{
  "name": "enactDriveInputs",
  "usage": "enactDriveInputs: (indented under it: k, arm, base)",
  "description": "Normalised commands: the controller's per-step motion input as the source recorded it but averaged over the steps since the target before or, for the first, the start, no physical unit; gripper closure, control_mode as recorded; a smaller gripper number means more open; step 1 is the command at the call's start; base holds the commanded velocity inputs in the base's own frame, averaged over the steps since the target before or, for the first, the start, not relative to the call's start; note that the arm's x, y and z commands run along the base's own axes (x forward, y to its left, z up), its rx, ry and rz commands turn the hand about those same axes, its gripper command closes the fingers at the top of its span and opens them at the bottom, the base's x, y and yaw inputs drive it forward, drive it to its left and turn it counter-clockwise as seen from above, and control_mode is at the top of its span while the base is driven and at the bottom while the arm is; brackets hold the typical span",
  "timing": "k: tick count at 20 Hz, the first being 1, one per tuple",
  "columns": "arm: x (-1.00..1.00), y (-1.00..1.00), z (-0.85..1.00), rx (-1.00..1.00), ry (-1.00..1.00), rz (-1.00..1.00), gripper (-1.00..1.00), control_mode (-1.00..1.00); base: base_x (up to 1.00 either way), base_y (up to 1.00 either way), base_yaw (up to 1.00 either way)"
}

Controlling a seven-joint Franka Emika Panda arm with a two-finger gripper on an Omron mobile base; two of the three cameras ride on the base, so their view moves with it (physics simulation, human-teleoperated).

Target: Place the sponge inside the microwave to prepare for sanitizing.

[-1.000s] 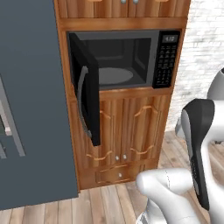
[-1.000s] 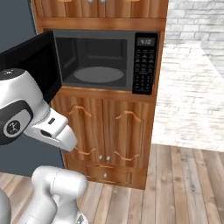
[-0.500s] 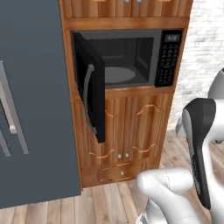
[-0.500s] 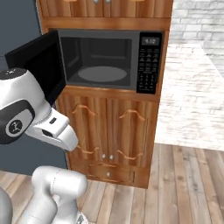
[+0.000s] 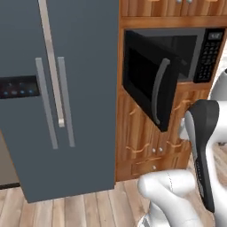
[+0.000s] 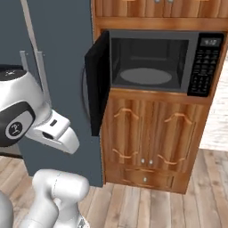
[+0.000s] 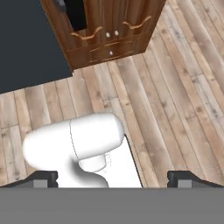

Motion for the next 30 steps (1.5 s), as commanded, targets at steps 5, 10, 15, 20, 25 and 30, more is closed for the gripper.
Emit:
enactDriveInputs:
  k: [5,10,15,20,25,30]
  arm:
    - [0.00,0.00,0.00,0.00,0.00,0.00,-1.00,1.00]
    - [0.00,0.00,0.00,0.00,0.00,0.00,-1.00,1.00]
    - [0.00,0.00,0.00,0.00,0.00,0.00,-1.00,1.00]
    - [0.00,0.00,0.00,0.00,0.00,0.00,-1.00,1.00]
    - [0.00,0.00,0.00,0.00,0.00,0.00,-1.00,1.00]
    - [0.00,0.00,0.00,0.00,0.00,0.00,-1.00,1.00]
  base:
    - [-0.17,1.00,0.00]
    - [0.00,1.00,0.00]
    - [0.00,0.97,-0.05]
    - [0.13,0.81,-0.10]
    - [0.25,0.80,-0.19]
    - [0.29,0.72,-0.25]
